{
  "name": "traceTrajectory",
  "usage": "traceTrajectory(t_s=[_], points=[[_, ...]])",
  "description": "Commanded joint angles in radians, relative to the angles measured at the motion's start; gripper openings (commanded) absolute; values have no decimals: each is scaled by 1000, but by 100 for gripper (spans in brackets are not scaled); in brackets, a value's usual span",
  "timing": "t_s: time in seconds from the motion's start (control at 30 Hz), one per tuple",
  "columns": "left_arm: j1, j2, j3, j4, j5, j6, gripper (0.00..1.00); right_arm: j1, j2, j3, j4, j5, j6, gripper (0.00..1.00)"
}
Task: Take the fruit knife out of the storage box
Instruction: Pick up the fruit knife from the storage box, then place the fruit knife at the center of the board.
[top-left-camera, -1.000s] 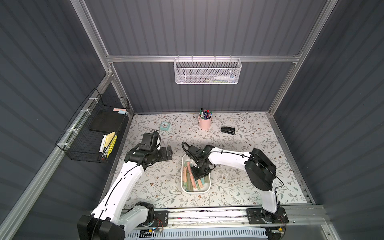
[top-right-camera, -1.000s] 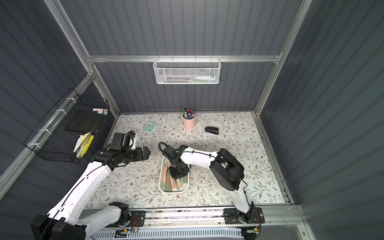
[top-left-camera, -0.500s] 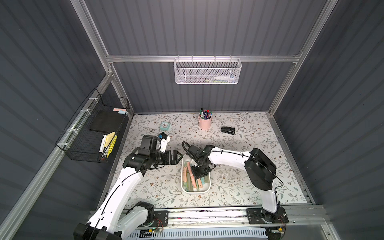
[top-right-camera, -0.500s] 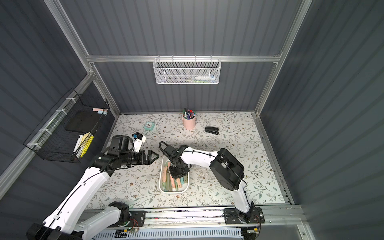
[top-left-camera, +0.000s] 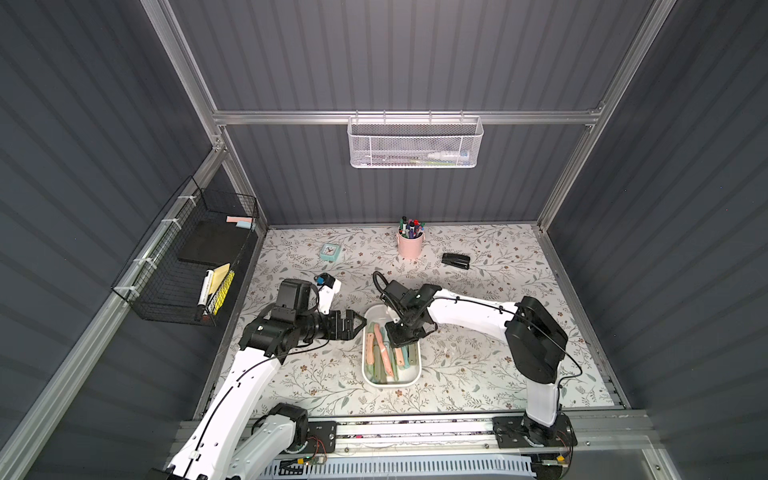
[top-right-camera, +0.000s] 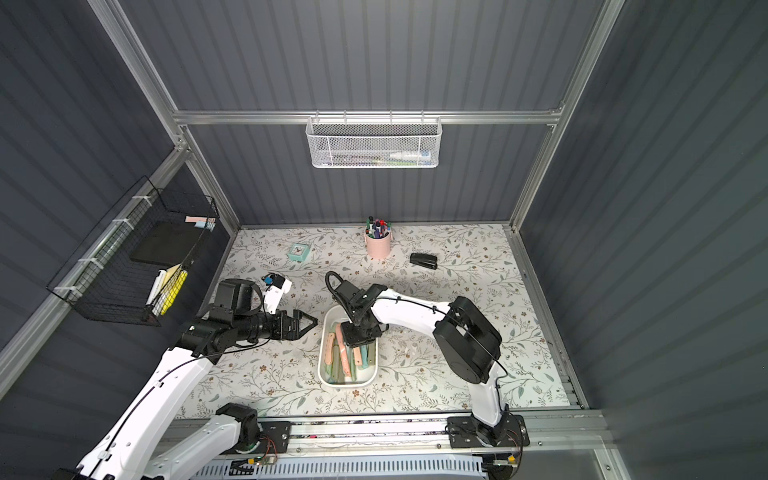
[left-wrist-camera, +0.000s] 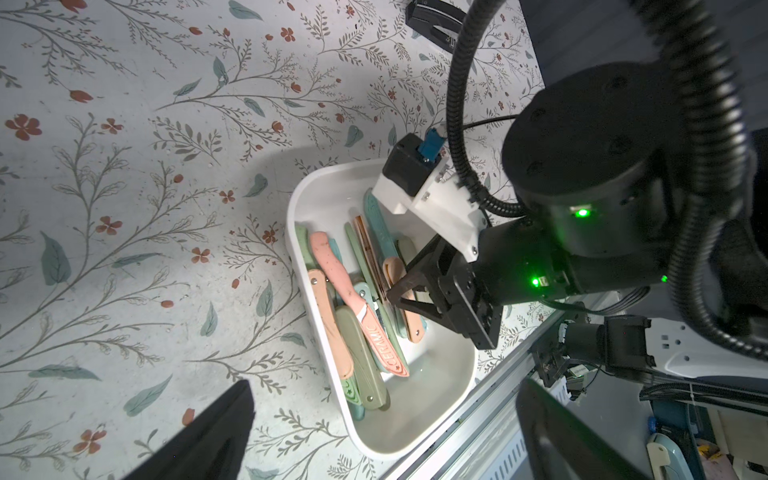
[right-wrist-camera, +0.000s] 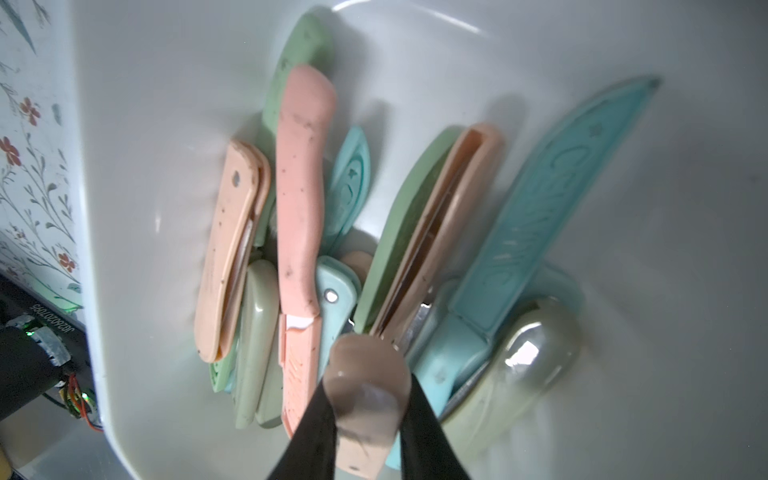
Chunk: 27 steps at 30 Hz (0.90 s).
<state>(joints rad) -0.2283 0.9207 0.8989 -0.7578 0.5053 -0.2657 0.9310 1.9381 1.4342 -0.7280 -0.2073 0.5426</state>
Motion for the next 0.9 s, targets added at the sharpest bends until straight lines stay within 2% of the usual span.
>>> traceTrajectory(t_s=[0.0, 0.37, 0.7, 0.87], points=[[-6, -9, -8, -15, 3, 16, 99, -3, -20, -15, -10, 20, 19, 9], [-6, 4, -7, -9, 24, 20, 99, -56, -92, -18, -7, -2, 27, 11], [-6, 7, -8, -10, 21, 18, 99, -238, -221, -86, -21, -56, -23, 9], [-6, 10, -8, -11, 19, 17, 99, -338, -226, -124, -40, -65, -82, 9]])
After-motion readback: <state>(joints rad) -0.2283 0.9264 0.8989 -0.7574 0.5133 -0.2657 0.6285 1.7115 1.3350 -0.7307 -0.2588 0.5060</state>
